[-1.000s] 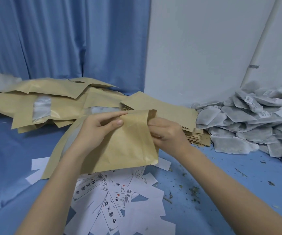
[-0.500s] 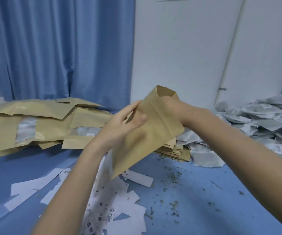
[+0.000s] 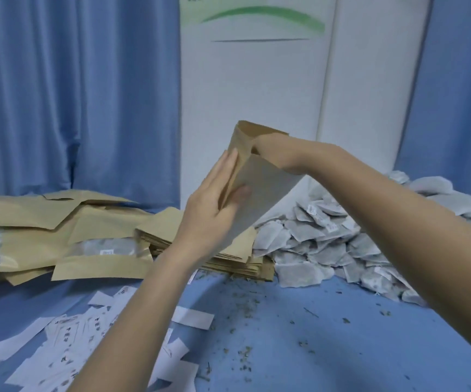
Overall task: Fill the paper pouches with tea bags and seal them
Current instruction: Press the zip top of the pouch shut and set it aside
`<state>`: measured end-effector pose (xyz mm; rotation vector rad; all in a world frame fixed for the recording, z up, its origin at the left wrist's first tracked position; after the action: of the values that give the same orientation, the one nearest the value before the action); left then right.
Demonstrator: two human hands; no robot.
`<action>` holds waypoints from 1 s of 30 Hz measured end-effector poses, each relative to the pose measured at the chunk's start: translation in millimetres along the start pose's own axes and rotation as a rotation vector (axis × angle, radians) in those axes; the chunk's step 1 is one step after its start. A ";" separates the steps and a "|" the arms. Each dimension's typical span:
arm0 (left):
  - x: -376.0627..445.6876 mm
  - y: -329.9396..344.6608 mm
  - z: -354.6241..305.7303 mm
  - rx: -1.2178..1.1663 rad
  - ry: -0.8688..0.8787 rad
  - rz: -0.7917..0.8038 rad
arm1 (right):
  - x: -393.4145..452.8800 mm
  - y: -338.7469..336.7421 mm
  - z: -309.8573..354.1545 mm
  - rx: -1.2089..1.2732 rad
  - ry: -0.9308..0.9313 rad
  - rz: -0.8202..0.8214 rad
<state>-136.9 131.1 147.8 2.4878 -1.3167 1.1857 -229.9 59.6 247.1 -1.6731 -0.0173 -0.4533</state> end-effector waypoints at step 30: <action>23.0 2.5 62.8 -0.594 -0.498 0.269 | -82.4 14.6 -74.4 0.211 0.060 -0.206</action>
<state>-93.9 88.8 118.8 2.2531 -1.8230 0.1170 -322.9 6.4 214.5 -1.4554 -0.1885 -0.6350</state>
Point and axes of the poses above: each hand's wrist, its own x-axis towards the middle knuckle, its own y-axis out of the palm, z = x × y, the point moved 4 cm from there along x, towards the middle knuckle, and after that the axes turned 15 degrees about -y, right-handed, at the moved point
